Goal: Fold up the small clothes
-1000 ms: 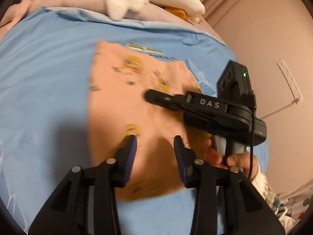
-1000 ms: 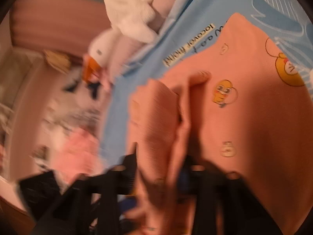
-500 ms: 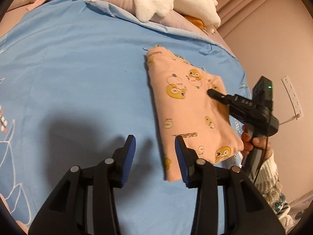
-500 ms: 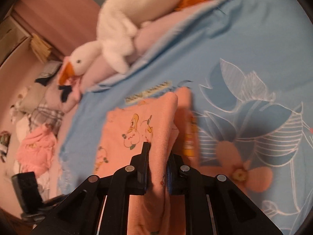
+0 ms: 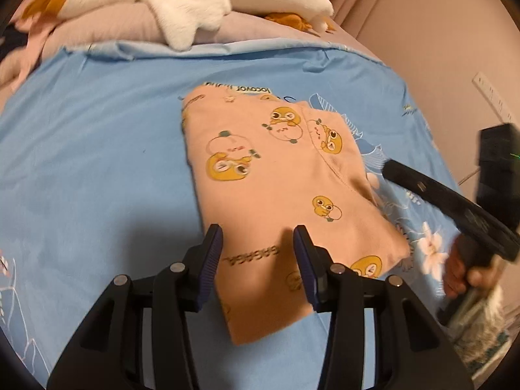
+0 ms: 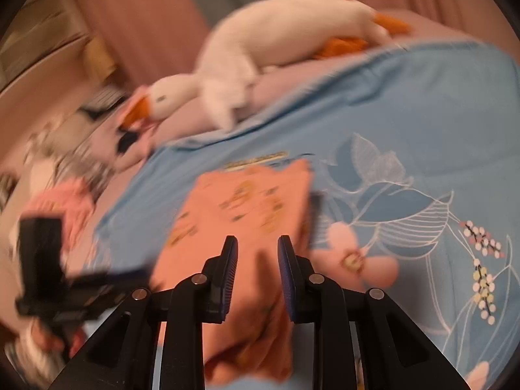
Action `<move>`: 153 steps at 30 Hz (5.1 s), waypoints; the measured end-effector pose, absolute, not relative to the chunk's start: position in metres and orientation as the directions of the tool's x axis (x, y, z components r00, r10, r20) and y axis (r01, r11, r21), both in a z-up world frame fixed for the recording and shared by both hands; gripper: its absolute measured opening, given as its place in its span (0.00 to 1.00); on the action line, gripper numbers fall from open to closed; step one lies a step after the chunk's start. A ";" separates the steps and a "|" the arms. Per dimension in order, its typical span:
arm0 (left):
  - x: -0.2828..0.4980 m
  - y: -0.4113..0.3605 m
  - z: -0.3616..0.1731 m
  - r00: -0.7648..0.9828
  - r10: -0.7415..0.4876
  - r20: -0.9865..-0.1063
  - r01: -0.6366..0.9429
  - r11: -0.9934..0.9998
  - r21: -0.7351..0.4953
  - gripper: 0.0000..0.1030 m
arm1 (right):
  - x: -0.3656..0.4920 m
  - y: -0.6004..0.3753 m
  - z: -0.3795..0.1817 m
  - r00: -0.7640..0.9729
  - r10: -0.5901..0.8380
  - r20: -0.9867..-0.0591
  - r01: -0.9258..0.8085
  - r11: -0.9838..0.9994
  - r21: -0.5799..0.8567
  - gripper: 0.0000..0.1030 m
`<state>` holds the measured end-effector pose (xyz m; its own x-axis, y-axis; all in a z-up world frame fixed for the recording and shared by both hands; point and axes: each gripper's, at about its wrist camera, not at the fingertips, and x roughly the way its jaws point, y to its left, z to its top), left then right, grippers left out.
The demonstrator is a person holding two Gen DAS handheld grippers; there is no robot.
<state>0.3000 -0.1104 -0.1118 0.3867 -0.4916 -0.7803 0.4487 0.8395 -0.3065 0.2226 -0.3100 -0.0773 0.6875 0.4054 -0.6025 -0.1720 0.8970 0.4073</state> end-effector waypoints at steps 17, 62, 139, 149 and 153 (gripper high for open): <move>0.296 -0.133 -0.126 0.455 -0.382 -0.805 0.500 0.857 -0.124 0.43 | 0.207 -0.264 -0.114 0.585 0.366 -0.723 -0.290 0.928 0.235 0.19; 0.276 -0.044 -0.141 0.284 -0.683 -0.673 0.247 0.731 -0.636 0.77 | 0.194 -0.331 -0.115 0.533 0.511 -0.675 -0.038 0.811 0.584 0.73; 0.109 -0.032 -0.053 0.441 -0.534 -0.721 0.309 0.845 -0.437 0.26 | 0.077 -0.196 -0.037 0.551 0.602 -0.578 -0.360 0.797 0.485 0.26; 0.046 -0.004 -0.046 0.477 -0.527 -0.703 0.270 0.849 -0.454 0.26 | 0.028 -0.166 -0.024 0.547 0.602 -0.582 -0.445 0.798 0.407 0.26; 0.031 0.002 -0.046 0.483 -0.515 -0.708 0.250 0.856 -0.452 0.26 | 0.016 -0.156 -0.024 0.538 0.604 -0.589 -0.465 0.795 0.390 0.26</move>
<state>0.0309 0.0018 -0.0459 0.4826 -0.5151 -0.7083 0.2504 0.8561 -0.4520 0.0160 -0.1565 -0.0244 0.5377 0.6036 -0.5886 -0.4648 0.7947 0.3904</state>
